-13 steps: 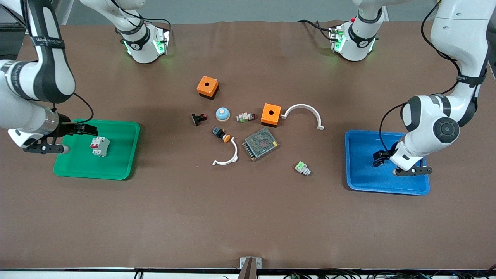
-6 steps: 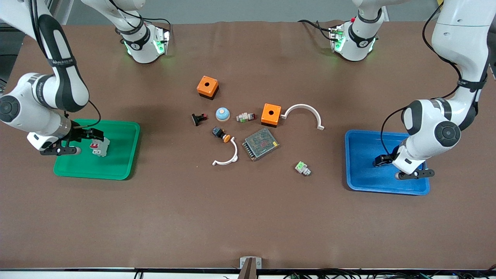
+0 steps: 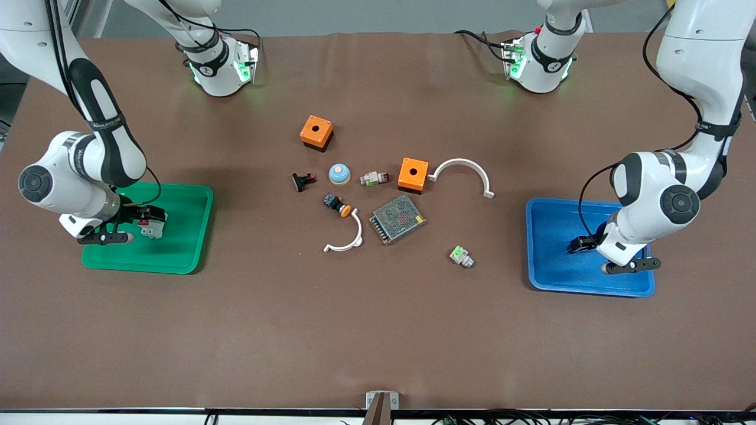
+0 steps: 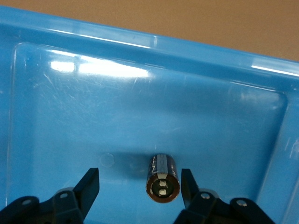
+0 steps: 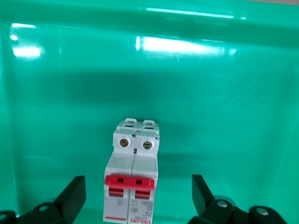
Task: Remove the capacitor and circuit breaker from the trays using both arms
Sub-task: 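Lower and close the left gripper on the capacitor while the right gripper grasps the breaker, then lift the capacitor with the left gripper while the right gripper lifts the breaker, then carry the capacitor and breaker toward the middle of the table with both grippers, then set the capacitor and breaker down among the parts and open both grippers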
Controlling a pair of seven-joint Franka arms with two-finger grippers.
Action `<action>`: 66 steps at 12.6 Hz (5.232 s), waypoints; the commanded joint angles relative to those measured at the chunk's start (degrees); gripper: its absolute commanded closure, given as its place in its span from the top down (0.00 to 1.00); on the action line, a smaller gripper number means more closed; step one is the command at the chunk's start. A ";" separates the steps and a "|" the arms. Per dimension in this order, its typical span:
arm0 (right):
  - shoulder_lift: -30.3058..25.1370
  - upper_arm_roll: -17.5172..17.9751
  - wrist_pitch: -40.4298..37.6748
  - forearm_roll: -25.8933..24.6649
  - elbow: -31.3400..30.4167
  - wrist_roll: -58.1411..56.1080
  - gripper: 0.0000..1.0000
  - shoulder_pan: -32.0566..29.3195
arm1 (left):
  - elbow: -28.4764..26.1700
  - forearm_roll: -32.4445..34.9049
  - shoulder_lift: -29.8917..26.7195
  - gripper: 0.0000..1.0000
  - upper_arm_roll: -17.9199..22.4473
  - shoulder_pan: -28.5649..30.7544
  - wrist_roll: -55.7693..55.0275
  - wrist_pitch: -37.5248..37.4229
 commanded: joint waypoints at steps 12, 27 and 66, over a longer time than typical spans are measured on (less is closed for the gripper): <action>-0.30 0.98 -9.61 0.36 4.52 -0.27 0.78 -0.71 | 0.63 0.46 1.72 0.18 -0.98 -0.15 -0.16 -0.28; 0.32 0.98 -8.83 0.71 5.22 -0.27 0.47 0.69 | 1.77 0.37 -9.62 0.00 -18.19 0.12 -12.79 -9.77; 12.18 1.07 -12.34 10.65 26.58 48.60 0.10 43.14 | 27.93 13.73 3.48 1.00 -19.26 -11.06 -43.24 -24.95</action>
